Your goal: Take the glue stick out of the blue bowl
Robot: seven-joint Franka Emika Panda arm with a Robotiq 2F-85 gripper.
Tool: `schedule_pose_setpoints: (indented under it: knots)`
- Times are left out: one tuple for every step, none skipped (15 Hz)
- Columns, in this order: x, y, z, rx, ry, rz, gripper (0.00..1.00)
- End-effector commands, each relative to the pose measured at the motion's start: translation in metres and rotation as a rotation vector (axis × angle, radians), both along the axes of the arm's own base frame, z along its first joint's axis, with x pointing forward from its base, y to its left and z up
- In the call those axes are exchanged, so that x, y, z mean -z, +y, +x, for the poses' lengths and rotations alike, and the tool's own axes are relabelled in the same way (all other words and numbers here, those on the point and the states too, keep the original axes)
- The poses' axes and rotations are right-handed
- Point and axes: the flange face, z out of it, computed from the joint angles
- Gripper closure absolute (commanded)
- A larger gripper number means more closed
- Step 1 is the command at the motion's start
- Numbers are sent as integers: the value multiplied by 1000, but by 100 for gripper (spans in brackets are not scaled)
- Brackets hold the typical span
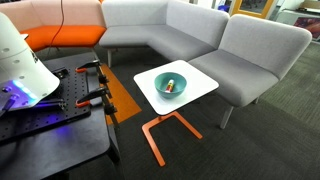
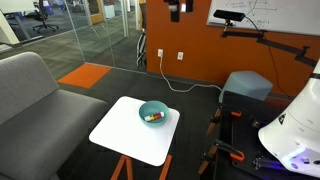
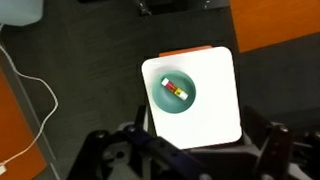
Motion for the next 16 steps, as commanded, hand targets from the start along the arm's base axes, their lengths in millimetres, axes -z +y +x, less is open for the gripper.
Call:
schedule_pose_setpoints:
  knots:
    - [56,-22,31,100,0,1,0]
    - [78,-31,41,150,21,26,0]
    - [98,-39,50,182,15,26,0]
    - [117,-47,58,236,14,29,0]
    - [136,-55,67,308,13,42,0]
    - [151,-62,73,362,15,51,0]
    - [168,-67,78,417,16,53,0]
    - [182,-74,82,472,15,57,0]
    - [199,-81,84,528,23,56,0]
    - [213,-88,85,584,31,60,0]
    - [228,-94,85,638,36,55,0]
    - [244,-102,85,692,47,51,0]
    - [259,-108,86,747,48,48,0]
    - [272,-114,87,801,52,54,0]
    - [285,-119,88,855,44,58,0]
    - [297,-122,90,908,45,69,0]
